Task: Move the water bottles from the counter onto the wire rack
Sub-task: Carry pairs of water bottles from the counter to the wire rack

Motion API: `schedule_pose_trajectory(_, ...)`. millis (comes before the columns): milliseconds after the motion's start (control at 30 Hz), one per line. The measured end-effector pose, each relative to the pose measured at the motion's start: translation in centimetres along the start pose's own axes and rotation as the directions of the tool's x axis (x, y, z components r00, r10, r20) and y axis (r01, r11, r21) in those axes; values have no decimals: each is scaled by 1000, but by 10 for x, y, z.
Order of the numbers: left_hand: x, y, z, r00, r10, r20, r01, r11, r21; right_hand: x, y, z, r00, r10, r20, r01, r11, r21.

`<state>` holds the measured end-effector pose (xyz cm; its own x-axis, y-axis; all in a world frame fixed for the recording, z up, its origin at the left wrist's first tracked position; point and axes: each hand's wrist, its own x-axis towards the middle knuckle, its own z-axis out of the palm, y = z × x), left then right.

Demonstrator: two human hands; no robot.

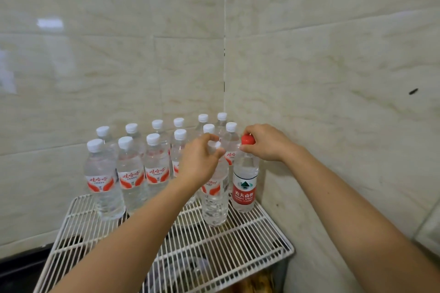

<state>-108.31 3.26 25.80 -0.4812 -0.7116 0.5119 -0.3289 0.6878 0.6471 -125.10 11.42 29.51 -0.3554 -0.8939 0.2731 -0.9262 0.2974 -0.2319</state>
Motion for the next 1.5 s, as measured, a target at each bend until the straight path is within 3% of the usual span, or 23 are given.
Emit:
schedule_pose_trajectory(200, 3, -5, -2, 997, 49, 65, -54, 996, 75, -10, 5, 25, 997, 0, -80, 17, 978, 209)
schedule_pose_trajectory(400, 11, -12, -22, 915, 40, 400, -8, 997, -83, -20, 12, 44, 994, 75, -83, -21, 856, 516)
schedule_pose_trajectory(500, 10, -8, -18, 952, 25, 305, -2, 997, -75, -18, 15, 45, 992, 93, -81, -38, 855, 516)
schedule_pose_trajectory(600, 8, -3, -8, 994, -14, 106, 4, 996, 95, -18, 16, 45, 993, 84, -82, -29, 853, 522)
schedule_pose_trajectory(700, 3, -1, 1, 997, -67, -22, 69, 996, 56, -18, 14, 47, 992, 84, -90, -25, 853, 522)
schedule_pose_trajectory(867, -25, -21, 9, 980, -113, 164, 138, 978, -156, -21, 14, 53, 987, 116, -111, -30, 814, 580)
schedule_pose_trajectory(1067, -68, -69, 29, 879, -206, 430, 341, 902, -266, -27, 12, 65, 971, 216, -107, -86, 727, 681)
schedule_pose_trajectory(1333, -70, -87, 45, 826, -216, 520, 454, 802, -388, -26, 13, 64, 979, 189, -75, -94, 748, 657)
schedule_pose_trajectory(1500, -71, -86, 64, 876, -274, 397, 410, 857, -313, -25, 12, 61, 981, 184, -66, -101, 764, 637)
